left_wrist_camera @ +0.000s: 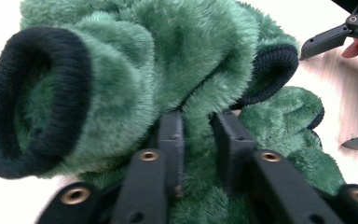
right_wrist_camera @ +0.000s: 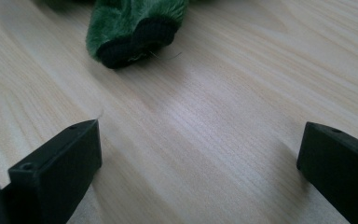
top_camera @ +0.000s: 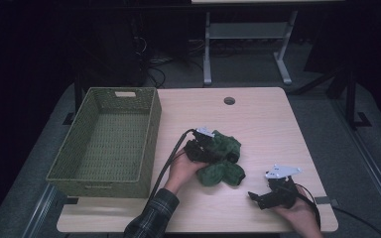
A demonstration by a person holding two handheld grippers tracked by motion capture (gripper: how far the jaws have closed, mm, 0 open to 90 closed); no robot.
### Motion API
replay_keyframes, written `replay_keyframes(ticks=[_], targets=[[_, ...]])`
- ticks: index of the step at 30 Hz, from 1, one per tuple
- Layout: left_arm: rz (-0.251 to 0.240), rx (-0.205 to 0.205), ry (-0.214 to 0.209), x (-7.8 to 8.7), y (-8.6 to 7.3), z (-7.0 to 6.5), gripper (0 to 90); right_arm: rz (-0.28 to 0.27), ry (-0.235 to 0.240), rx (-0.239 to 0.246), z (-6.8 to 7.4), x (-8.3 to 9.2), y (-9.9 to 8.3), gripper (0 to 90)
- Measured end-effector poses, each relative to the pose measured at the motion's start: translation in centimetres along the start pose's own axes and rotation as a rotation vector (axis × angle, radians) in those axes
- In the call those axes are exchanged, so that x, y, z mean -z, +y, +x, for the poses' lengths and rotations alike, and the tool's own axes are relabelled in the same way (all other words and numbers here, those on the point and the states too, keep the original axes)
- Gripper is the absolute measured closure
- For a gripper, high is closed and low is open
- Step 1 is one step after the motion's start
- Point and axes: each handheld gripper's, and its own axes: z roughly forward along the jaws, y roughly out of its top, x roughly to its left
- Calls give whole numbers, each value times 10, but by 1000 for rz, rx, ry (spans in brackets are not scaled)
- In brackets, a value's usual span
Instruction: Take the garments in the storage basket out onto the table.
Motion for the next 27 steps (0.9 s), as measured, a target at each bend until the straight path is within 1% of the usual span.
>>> replay_keyframes(ticks=[1, 2, 3, 5, 7, 9, 12, 14, 15, 18, 21, 23, 25, 27], targets=[[-9, 4, 1, 2, 1, -2, 659, 0, 0, 0, 0, 0, 0, 0], [-13, -2, 3, 6, 2, -4, 607, 0, 0, 0, 0, 0, 0, 0], [-11, -14, 4, 10, 3, -5, 570, 0, 0, 0, 0, 0, 0, 0], [-21, -24, 1, 16, 4, -8, 495, 0, 0, 0, 0, 0, 0, 0], [-28, -39, -1, 23, 4, -13, 455, 0, 0, 0, 0, 0, 0, 0], [-39, -57, -5, 30, 4, -16, 434, 0, 0, 0, 0, 0, 0, 0], [-64, -54, -25, 40, 2, -23, 433, 0, -1, 0, 0, 0, 0, 0], [-69, -65, -31, 46, 2, -27, 438, 0, -1, 0, 0, 0, 0, 0], [-70, -78, -35, 50, 1, -30, 449, 0, 0, 0, 0, 0, 0, 0], [-81, -93, -47, 58, -4, -38, 511, -1, -1, 1, 0, 0, 0, 0], [-83, -99, -56, 61, -9, -45, 544, 5, -3, 0, 0, 0, 1, 0], [-80, -115, -56, 63, -14, -51, 566, 29, -11, -7, 1, 1, 3, 31], [-76, -124, -56, 63, -17, -56, 577, 21, -2, 7, 1, 3, 4, 99], [-81, -140, -47, 63, -20, -62, 576, 21, 7, 3, 2, 4, 5, 107]])
